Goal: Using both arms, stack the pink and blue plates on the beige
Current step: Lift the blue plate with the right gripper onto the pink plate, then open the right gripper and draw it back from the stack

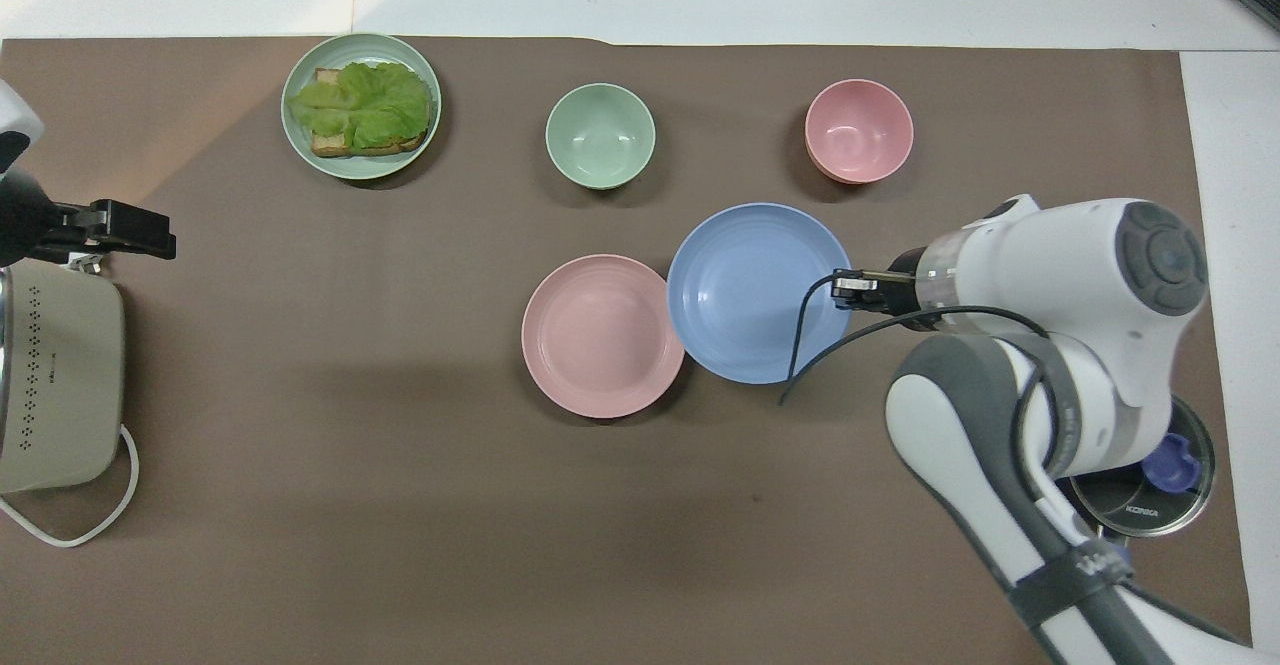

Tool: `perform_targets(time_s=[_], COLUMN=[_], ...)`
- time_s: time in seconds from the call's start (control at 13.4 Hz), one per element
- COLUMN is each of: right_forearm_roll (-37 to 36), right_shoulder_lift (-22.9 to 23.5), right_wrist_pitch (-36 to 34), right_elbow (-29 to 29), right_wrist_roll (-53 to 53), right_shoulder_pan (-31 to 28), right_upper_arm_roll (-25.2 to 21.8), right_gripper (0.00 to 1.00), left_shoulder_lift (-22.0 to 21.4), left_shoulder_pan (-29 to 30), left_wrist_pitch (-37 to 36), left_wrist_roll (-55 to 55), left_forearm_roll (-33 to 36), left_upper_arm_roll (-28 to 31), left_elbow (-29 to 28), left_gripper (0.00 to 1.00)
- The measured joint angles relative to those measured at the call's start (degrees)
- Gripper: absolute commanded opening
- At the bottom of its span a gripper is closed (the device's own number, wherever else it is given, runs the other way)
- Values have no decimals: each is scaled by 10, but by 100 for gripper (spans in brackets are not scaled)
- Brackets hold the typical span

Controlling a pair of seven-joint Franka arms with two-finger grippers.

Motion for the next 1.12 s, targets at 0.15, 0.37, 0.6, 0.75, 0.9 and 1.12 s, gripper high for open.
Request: perform_targets(time_s=[0.15, 0.37, 0.6, 0.75, 0.9, 1.12], right_forearm_roll=[0, 0, 0, 0, 0, 0], right_shoulder_lift=[20, 52, 84, 94, 94, 94], right_wrist_pitch=[26, 73, 113, 119, 119, 119], right_elbow=[-1, -6, -8, -8, -7, 0], right_wrist_roll=[13, 14, 14, 14, 14, 14], right_shoulder_pan=[31, 57, 71, 74, 74, 74], right_upper_arm_roll=[0, 0, 0, 0, -1, -1], right_gripper=[0, 0, 0, 20, 100, 100], left_shoulder_lift=[0, 0, 0, 0, 0, 0], left_shoulder_pan=[0, 0, 0, 0, 0, 0], left_wrist_pitch=[0, 0, 0, 0, 0, 0], left_wrist_roll=[0, 0, 0, 0, 0, 0], left_forearm_roll=[0, 0, 0, 0, 0, 0], left_upper_arm_roll=[0, 0, 0, 0, 0, 0], left_elbow=[0, 0, 0, 0, 0, 0], left_gripper=[100, 100, 100, 100, 100, 100])
